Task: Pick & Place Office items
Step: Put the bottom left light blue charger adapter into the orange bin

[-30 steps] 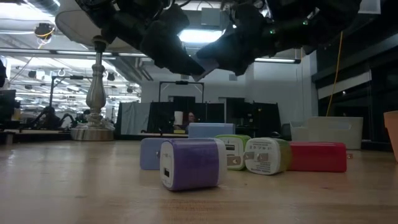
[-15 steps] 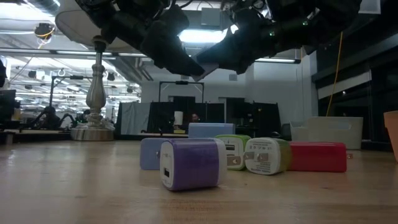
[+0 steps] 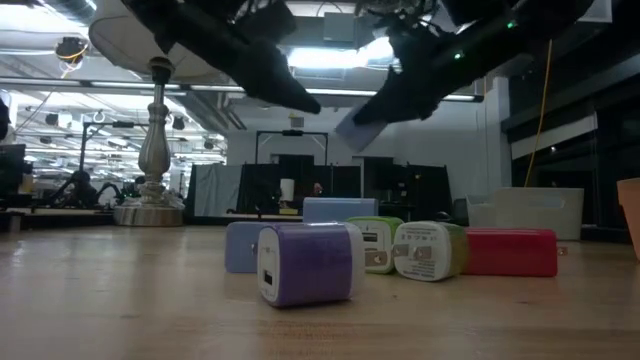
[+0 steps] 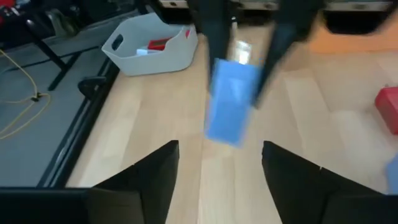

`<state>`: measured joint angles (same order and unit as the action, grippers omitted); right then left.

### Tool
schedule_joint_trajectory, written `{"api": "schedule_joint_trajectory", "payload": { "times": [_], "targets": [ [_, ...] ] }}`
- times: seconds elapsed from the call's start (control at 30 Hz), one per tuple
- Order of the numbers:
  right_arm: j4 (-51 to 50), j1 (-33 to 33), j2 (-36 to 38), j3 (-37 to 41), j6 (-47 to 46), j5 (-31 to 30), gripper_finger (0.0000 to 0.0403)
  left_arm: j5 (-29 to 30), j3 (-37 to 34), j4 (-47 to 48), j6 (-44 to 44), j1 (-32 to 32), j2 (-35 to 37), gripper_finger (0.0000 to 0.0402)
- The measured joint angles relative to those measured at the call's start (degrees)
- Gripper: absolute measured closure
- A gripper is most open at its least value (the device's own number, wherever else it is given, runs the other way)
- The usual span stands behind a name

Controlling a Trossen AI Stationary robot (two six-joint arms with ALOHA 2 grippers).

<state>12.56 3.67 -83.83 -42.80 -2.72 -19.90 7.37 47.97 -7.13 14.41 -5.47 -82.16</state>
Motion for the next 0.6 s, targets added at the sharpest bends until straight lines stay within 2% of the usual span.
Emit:
{"api": "schedule_joint_trajectory", "payload": {
  "times": [0.13, 0.27, 0.43, 0.6],
  "targets": [
    [-4.5, 2.1, 7.3, 3.2, -3.5, -6.9, 0.0282, 1.7, 0.0, 3.5, -0.1, 1.3, 4.0, 0.0174],
    [-10.6, 7.1, 17.6, 7.4, -10.7, -14.4, 0.0282, 4.2, -0.1, 6.6, -0.9, 2.6, 6.8, 0.0178],
    [-25.7, 18.3, 28.4, 8.9, -24.7, -26.9, 0.0282, 4.5, -1.2, 7.5, -1.4, 3.9, 8.3, 0.0178],
    [-40.3, 30.3, 30.8, 9.0, -42.9, -34.9, 0.0282, 4.1, -1.4, 7.4, -1.6, 3.3, 8.3, 0.0178]
  ]
}}
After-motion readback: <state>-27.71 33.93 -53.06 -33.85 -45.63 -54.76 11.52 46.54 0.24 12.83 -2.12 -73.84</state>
